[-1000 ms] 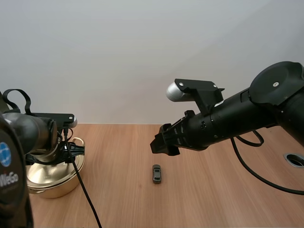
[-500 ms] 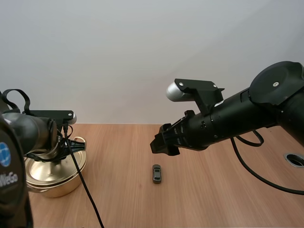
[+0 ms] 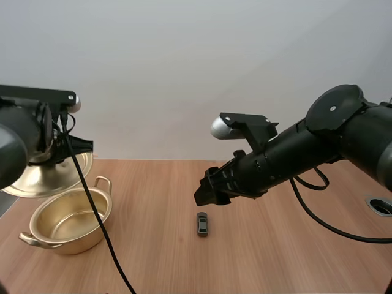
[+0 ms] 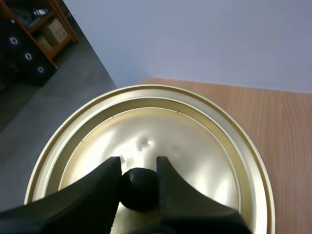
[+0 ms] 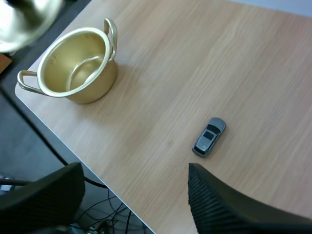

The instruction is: Open the pot, put the car inside, and close it

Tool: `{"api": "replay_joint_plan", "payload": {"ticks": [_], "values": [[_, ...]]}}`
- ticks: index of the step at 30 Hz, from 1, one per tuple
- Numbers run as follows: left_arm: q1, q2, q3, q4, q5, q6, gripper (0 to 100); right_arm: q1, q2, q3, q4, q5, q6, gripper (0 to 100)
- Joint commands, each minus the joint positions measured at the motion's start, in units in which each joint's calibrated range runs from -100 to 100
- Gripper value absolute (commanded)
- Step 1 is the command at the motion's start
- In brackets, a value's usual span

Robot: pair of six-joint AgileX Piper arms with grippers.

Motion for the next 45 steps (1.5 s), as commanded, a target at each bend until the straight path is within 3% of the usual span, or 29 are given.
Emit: {"api": "replay_joint_plan", "payload": {"ticks": [1,6,10,16,22,27,29,45], "values": [[-0.02,-7.4,-4.8,-2.1,7.2,2.6,0,0.0,5.3,0.2,0.1,-1.4,-0.8,100],[-0.02,-16.9,-11.3,-13.9,20.8,11.3,0,0.0,13.6,0.3,0.7,-6.9,-2.7,100],[-0.02,-21.7,-13.5,-19.0,30.4,14.2,0,0.0,18.3,0.3,1.6,-11.8,-4.6,100],[-0.02,-25.6,-13.8,-19.2,34.3,14.4,0,0.5,23.5,0.3,1.1,-17.9,-6.3,100],[-0.02,-25.9,-13.8,-19.2,37.0,14.5,0,7.5,25.2,0.3,-8.2,-27.1,-2.4,100],[-0.02,-25.9,-13.8,-19.2,37.1,14.6,0,13.4,25.2,0.3,-27.7,-34.8,11.0,100],[-0.02,-25.9,-13.8,-19.2,37.3,14.6,0,14.4,25.2,0.3,-31.8,-36.4,13.7,100],[-0.02,-26.0,-13.8,-19.2,39.3,15.5,0,15.1,35.8,-0.3,-31.7,-44.1,14.1,100]]}}
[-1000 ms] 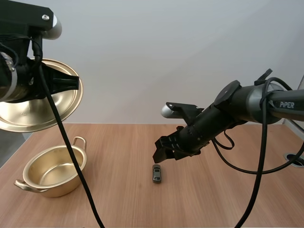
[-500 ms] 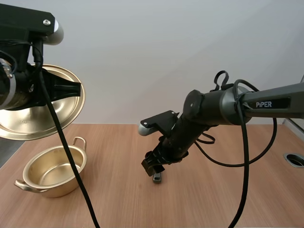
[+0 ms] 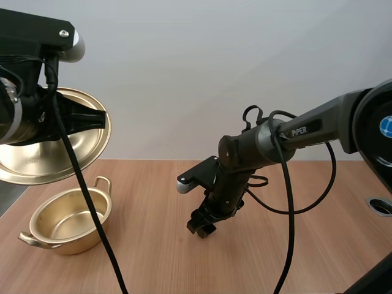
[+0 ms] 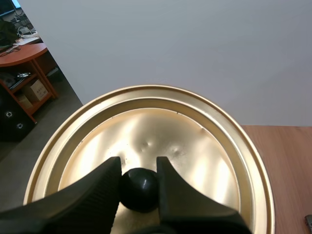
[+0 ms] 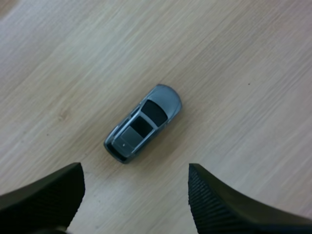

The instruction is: Open the pot, put the car inside, and close it

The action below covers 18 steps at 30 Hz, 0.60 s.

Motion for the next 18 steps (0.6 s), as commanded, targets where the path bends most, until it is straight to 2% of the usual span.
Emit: {"api": "replay_joint_plan", "payload": {"ticks": [1,6,18], "values": [[-0.02,-0.1,0.0,0.0,0.0,0.1,0,0.5,0.0,-0.9,0.1,0.2,0.0,100],[-0.02,-0.1,0.0,0.0,0.0,0.1,0,2.1,-0.2,-2.9,0.5,1.8,0.0,100],[-0.02,-0.1,0.0,0.0,0.0,0.1,0,2.2,5.8,-3.6,0.6,-5.5,-0.4,100]]}}
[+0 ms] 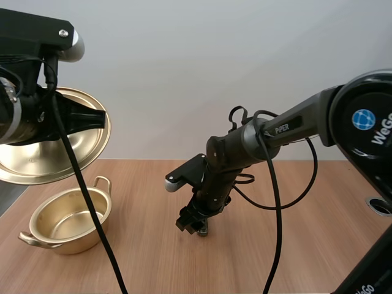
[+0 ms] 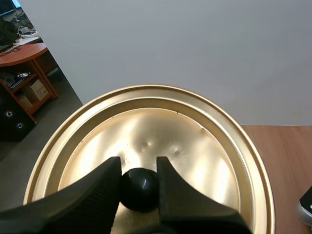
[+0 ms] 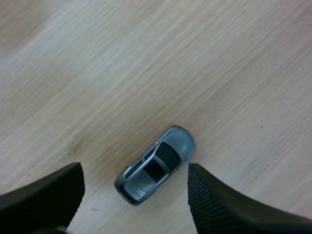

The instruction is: Open the pot, put the car inside, and close it

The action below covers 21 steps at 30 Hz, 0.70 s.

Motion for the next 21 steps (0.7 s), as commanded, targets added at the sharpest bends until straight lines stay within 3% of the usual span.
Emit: {"api": "replay_joint_plan", "payload": {"ticks": [1,15,21], "values": [[-0.02,-0.1,0.0,0.0,0.0,0.1,0,0.0,1.9,-1.2,0.0,0.4,0.0,100],[-0.02,-0.1,0.0,0.2,0.1,1.3,0,0.0,9.1,-3.8,0.2,2.8,2.4,100],[-0.02,-0.1,0.0,0.2,0.1,1.3,0,0.0,9.1,-3.8,0.2,3.1,2.5,70]]}}
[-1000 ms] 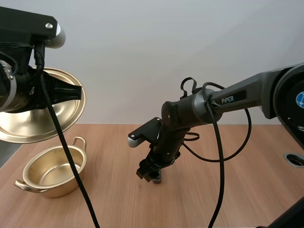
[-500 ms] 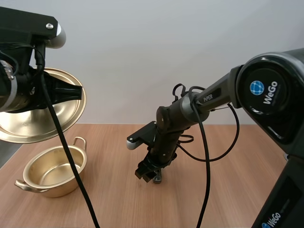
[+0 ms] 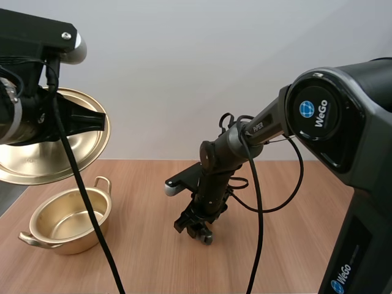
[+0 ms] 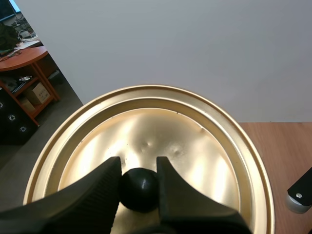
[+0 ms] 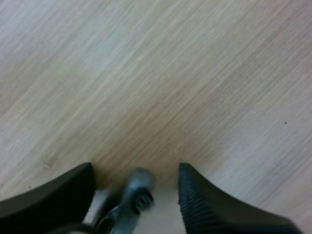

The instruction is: Open the pot, put the car inside, and close it

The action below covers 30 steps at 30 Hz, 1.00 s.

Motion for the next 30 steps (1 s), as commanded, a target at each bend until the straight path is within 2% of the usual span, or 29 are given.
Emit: {"api": "replay_joint_plan", "payload": {"ticks": [1,3,5,6,18,30], "values": [[-0.02,-0.1,0.0,0.1,0.1,0.0,0,0.0,0.1,0.1,0.1,0.3,0.0,62],[-0.02,-0.1,0.0,0.1,0.1,0.0,0,0.0,0.1,0.1,0.0,0.3,0.0,41],[-0.02,-0.1,0.0,0.1,0.1,0.0,0,0.0,0.1,0.1,-0.3,0.7,0.1,8],[-0.02,-0.1,0.0,0.1,0.1,0.0,0,0.0,0.1,0.1,-0.3,1.0,0.2,0],[-0.02,-0.1,0.0,0.1,0.1,0.0,0,0.0,-0.3,0.1,-1.9,0.0,0.3,0],[-0.02,-0.1,0.0,0.1,0.1,0.0,0,0.0,-8.1,0.1,-2.5,-3.6,1.4,0]]}}
